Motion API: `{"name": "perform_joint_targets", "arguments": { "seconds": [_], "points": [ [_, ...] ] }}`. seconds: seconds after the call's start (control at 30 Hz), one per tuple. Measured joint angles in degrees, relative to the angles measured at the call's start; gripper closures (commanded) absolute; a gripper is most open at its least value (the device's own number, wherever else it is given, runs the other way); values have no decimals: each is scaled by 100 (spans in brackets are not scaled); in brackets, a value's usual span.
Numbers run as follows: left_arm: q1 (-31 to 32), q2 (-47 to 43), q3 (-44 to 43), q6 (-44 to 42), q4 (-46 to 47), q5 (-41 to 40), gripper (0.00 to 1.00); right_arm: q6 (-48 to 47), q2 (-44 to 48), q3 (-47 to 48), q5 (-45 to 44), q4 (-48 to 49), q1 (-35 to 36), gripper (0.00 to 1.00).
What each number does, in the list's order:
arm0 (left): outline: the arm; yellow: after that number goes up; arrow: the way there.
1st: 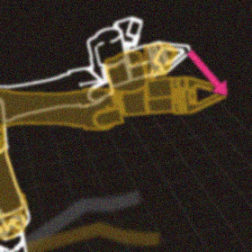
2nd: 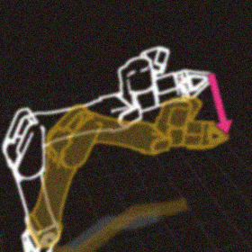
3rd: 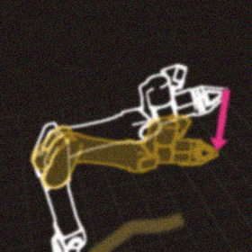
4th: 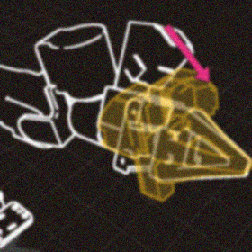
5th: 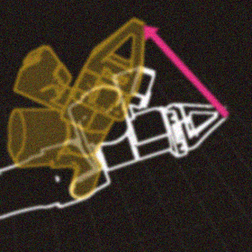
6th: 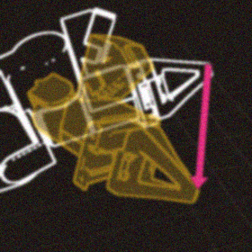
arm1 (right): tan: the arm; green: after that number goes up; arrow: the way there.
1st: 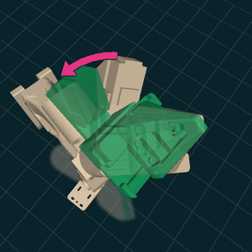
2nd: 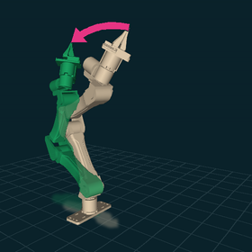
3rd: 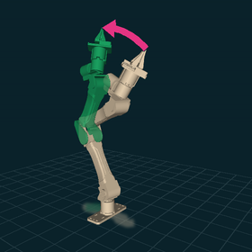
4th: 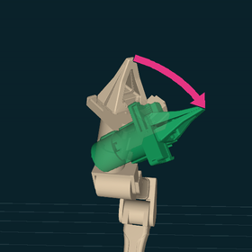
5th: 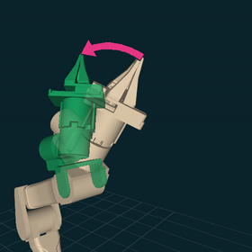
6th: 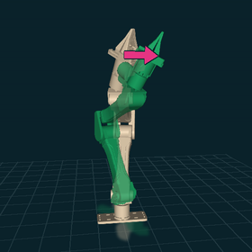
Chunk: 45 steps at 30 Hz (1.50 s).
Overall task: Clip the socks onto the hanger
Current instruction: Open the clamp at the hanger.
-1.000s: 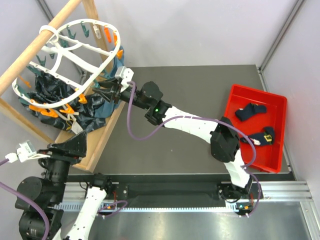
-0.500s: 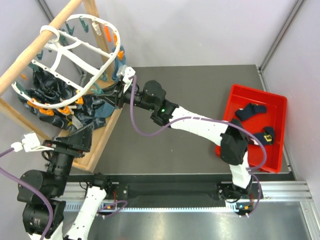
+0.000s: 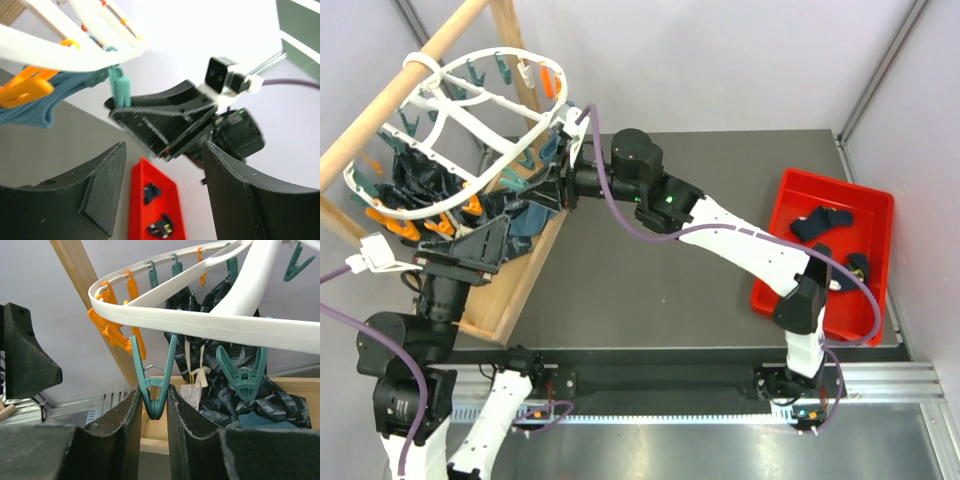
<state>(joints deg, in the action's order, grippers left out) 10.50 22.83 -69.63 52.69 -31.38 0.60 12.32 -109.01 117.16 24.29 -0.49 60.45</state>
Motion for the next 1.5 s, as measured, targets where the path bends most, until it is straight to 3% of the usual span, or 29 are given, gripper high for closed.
{"name": "perform_joint_targets", "arguments": {
  "seconds": [0.17, 0.37, 0.77, 1.17, 1.33, 1.5],
  "points": [
    [0, 249, -72, 654, 179, -232, 45, 114, -2, 0, 55, -157, -7, 100],
    [0, 1252, -1257, 935, -557, -463, 45, -302, 0, -7, -133, -203, -7, 100],
    [0, 3250, -3353, 955, -3045, -785, 48, -1609, 11, -479, -1034, 175, -7, 100],
    [11, 4197, -3689, 1036, -3705, -1228, 45, -2496, 63, -1180, -1908, 1196, 9, 100],
    [498, 4548, -3930, 1191, -3720, -1644, 42, -2702, 63, -1182, -2070, 1213, 11, 100],
    [1665, 4870, -4122, 1523, -3703, -2645, 40, -2889, 63, -1204, -2212, 1305, 17, 100]
  ]
}}
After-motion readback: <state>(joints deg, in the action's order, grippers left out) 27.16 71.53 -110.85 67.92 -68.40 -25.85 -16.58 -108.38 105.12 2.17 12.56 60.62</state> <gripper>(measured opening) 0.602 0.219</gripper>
